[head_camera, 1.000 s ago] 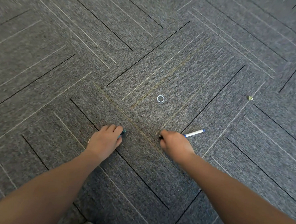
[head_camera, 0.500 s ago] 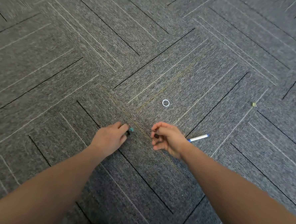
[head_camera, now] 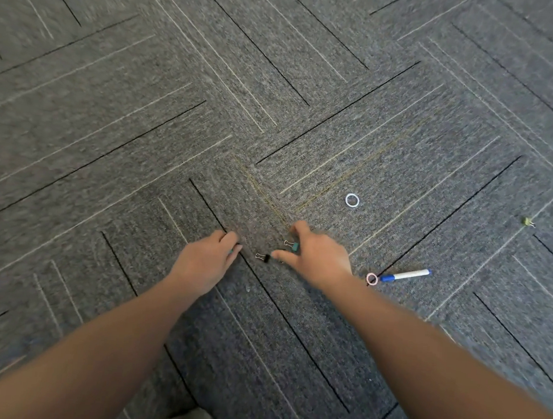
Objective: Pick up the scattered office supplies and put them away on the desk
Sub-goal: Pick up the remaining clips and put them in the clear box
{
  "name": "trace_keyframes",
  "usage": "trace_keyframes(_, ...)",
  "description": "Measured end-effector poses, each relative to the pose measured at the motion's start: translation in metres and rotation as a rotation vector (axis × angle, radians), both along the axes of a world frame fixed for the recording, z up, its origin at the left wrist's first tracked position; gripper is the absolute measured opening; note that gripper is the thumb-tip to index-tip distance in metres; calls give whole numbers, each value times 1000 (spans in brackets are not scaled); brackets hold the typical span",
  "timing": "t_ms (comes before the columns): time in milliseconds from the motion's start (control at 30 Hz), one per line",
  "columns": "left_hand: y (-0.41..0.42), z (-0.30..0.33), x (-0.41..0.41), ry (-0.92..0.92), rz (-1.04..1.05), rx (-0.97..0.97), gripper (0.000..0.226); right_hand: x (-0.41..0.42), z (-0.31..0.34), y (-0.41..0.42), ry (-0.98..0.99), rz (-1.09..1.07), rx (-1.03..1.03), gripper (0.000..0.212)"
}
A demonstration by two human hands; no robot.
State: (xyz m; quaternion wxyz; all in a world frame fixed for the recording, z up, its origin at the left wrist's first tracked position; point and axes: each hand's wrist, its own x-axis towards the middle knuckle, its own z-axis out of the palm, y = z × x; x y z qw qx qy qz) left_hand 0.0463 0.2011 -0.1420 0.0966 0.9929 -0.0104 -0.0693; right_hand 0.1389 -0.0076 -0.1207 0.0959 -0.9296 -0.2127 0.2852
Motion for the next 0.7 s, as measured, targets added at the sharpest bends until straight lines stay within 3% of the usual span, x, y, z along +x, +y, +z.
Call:
trace_keyframes(67,-1,-1,-4,42,12,28,23,-4,-4,4,11,54,-58,61)
trace_keyframes(167,-5,1,-3,133,48,81,31,-7,-7,11,31,114,-57,41)
trace_keyframes(300,-8,3,0,175,101,110,28,-10,-9,16,105,103,-24,22)
trace_keyframes(533,-13,-1,9,178,183,109,29,-9,-8,23,91,74,-61,13)
trace_keyframes(700,-13,2,20,215,138,164,23,-12,-6,27,167,74,62,3)
